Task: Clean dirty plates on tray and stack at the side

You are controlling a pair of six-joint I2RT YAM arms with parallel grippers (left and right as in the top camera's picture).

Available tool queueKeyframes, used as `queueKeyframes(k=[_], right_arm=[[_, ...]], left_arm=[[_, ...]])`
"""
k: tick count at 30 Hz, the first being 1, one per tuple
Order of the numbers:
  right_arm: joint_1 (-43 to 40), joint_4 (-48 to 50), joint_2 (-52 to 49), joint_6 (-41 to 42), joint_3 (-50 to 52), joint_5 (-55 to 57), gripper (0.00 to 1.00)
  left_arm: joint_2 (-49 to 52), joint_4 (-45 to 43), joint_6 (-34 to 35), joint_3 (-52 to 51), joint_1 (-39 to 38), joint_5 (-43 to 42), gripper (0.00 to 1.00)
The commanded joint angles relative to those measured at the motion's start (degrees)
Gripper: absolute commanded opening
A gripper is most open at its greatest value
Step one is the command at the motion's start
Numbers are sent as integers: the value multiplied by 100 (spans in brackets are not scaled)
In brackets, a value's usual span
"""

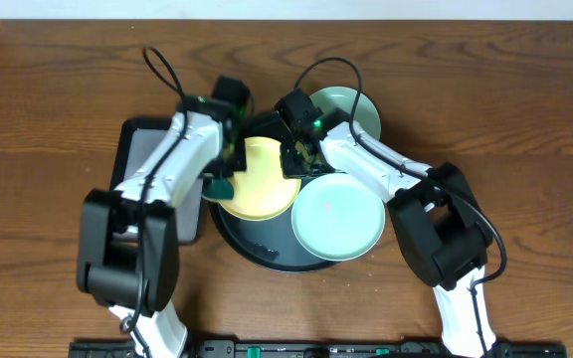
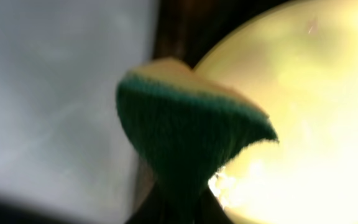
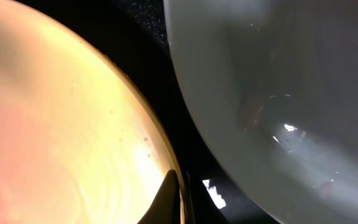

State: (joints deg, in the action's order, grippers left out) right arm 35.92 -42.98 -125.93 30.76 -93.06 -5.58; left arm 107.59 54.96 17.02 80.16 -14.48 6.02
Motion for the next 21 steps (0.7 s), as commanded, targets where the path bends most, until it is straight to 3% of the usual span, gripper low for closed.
queueKeyframes(k=[1, 7, 13, 16, 21], right_arm=[[13, -24, -76, -2, 13, 273, 1], [13, -68, 122, -490, -7, 57, 1], [33, 20, 874, -1209, -15, 247, 1], [120, 4, 1268, -1451, -15, 798, 1], [516, -9, 1858, -1952, -15, 2627, 1]], left_arm=[[-667, 457, 127, 881, 227, 350, 7], [-1493, 514, 129, 1008, 1067, 350, 8], [-1502, 678, 131, 1001, 1711, 149, 8], [-1499, 695, 131, 994, 1945, -114, 8], [-1499, 695, 131, 992, 2216, -219, 8]])
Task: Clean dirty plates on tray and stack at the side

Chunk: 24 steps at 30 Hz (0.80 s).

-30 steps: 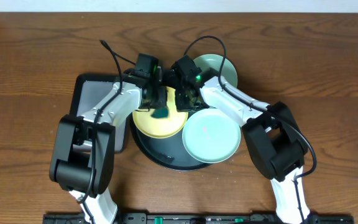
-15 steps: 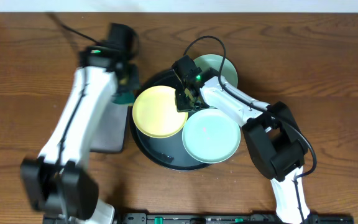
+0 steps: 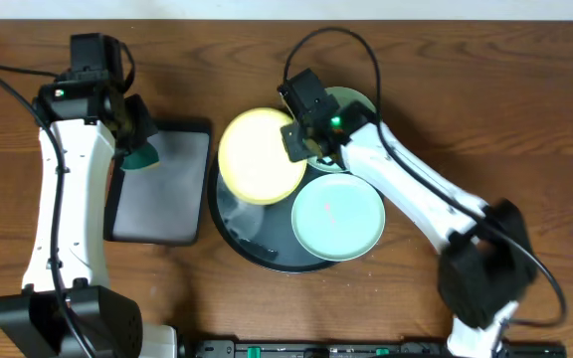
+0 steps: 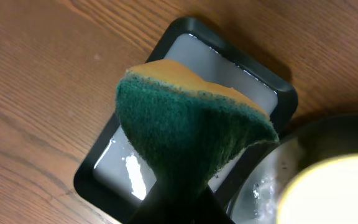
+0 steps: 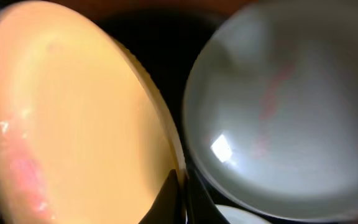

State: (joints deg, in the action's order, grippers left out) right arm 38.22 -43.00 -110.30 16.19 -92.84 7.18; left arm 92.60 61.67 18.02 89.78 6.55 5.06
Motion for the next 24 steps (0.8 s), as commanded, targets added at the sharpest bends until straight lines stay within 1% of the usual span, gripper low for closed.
queueKeyframes(k=[1, 2, 4, 7, 10, 14, 21, 24], right_arm=[[393, 4, 382, -610, -37, 1755, 1], [527, 35, 468, -765, -37, 2214, 1], [717, 92, 540, -986, -37, 2754, 1], [1172, 275, 562, -1432, -37, 3982, 1], [1508, 452, 562, -1757, -37, 4776, 1], [1803, 588, 562, -2015, -37, 5534, 1], [2120, 1014, 579, -2015, -37, 6983, 1], [2153, 1169, 608, -2243, -37, 7101, 1]], left_arm=[[0, 24, 28, 31, 131, -122, 8], [0, 24, 31, 31, 142, -122, 8], [0, 24, 28, 31, 142, -125, 8], [0, 24, 31, 31, 142, -149, 8], [0, 24, 28, 28, 142, -146, 8], [0, 24, 28, 28, 142, -146, 8], [0, 24, 28, 28, 142, -146, 8], [0, 26, 28, 28, 142, -146, 8]])
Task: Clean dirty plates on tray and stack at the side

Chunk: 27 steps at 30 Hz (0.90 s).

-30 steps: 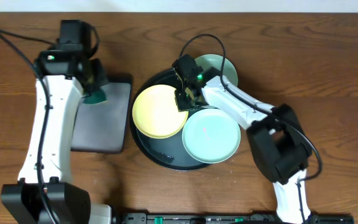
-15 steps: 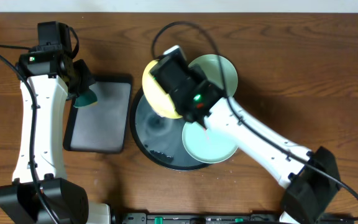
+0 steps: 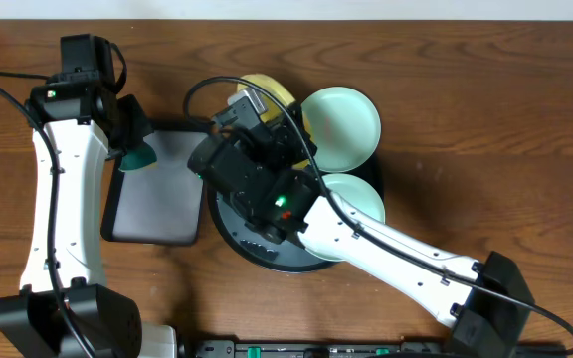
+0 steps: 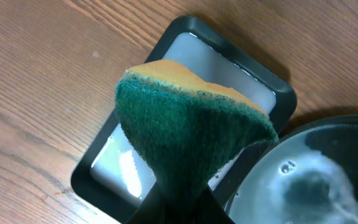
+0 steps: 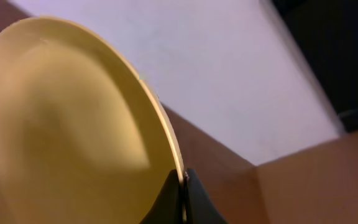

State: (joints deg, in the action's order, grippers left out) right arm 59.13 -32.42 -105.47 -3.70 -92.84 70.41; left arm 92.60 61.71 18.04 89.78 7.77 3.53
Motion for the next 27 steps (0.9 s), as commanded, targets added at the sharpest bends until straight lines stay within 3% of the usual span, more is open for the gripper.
queueKeyframes(k=[1, 8, 11, 16, 19, 22, 27], right_arm=[[61, 166, 133, -332, -37, 780, 1], [52, 286, 142, -507, -37, 570, 1], [13, 33, 142, -101, -37, -96, 1], [-293, -909, 142, 1082, -37, -2481, 1], [-815, -1176, 219, 1703, -37, -4765, 1], [-1370, -1126, 389, 1700, -39, -6072, 1], [-2496, -1117, 822, 1700, -39, -7326, 1]], left_arm=[[0, 20, 26, 22, 20, 7, 8], [0, 20, 28, -61, 20, -15, 8], [0, 24, 28, -81, 17, -35, 8], [0, 33, 28, -83, 17, -164, 8], [0, 101, 28, -83, 15, -166, 8], [0, 103, 28, -83, 13, -166, 8], [0, 101, 26, -85, 13, -535, 8]])
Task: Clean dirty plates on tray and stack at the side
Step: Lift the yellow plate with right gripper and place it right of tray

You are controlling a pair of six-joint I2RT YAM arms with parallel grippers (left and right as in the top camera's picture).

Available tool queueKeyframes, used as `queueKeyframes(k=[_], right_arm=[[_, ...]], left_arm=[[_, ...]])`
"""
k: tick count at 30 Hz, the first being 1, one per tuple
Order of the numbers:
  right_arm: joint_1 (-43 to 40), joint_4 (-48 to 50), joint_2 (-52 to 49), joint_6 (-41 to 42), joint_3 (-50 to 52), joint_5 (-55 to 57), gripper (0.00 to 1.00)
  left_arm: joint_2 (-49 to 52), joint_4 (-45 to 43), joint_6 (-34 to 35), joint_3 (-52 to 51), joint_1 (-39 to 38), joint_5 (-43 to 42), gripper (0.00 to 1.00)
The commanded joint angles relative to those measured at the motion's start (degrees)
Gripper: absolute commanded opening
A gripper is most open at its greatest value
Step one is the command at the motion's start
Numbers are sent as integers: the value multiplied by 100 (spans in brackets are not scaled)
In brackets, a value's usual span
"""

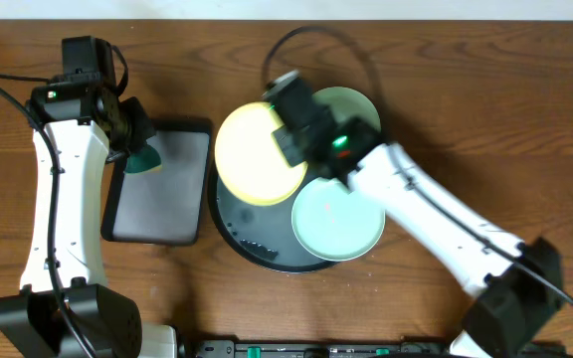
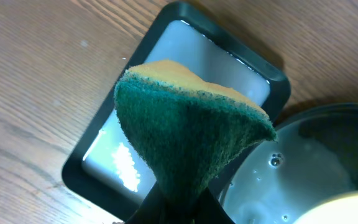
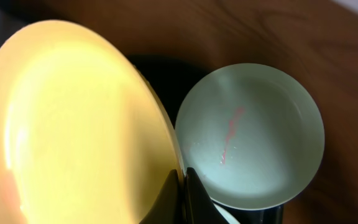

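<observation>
A yellow plate (image 1: pixel 255 154) hangs over the back left of the round black tray (image 1: pixel 257 251). My right gripper (image 1: pixel 291 134) is shut on its right rim, and the right wrist view shows the fingers (image 3: pixel 184 186) pinching that yellow plate (image 3: pixel 73 124) at the edge. A pale green plate (image 1: pixel 338 219) lies on the tray's front right. Another green plate (image 3: pixel 253 143), with a red streak, lies at the back right (image 1: pixel 356 111). My left gripper (image 2: pixel 179 208) is shut on a green and yellow sponge (image 2: pixel 191 137), held over the rectangular tray.
A black rectangular tray (image 1: pixel 157 189) holding water (image 2: pixel 185 56) sits left of the round tray. The round tray's floor (image 2: pixel 291 162) is wet with droplets. Both arms' cables arc over the back of the table. Wooden tabletop surrounds everything.
The yellow plate was raised and tipped up facing the far wall, with the right arm across the tray. Now it lies nearly level over the tray's back left. The left gripper and sponge barely shifted.
First the sponge was at the yellow plate's left rim while my right gripper held the plate's right edge. Then the left gripper and sponge were over the rectangular water tray, where they remain. The plate was then tipped up high, and now it is level again.
</observation>
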State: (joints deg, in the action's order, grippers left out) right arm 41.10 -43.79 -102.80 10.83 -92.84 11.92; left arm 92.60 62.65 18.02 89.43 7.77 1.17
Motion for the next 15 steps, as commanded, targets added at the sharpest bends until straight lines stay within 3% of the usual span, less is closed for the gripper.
queueKeyframes(k=[1, 8, 15], right_arm=[[-837, 4, 610, 247, -39, -1532, 1], [-2634, -492, 1257, 490, -39, -1563, 1], [-4354, -1305, 1193, 501, -2, -1587, 1]], left_arm=[[0, 7, 28, -50, 13, -358, 8], [0, 7, 28, -50, 13, -358, 8], [0, -20, 28, -50, 13, -354, 8]])
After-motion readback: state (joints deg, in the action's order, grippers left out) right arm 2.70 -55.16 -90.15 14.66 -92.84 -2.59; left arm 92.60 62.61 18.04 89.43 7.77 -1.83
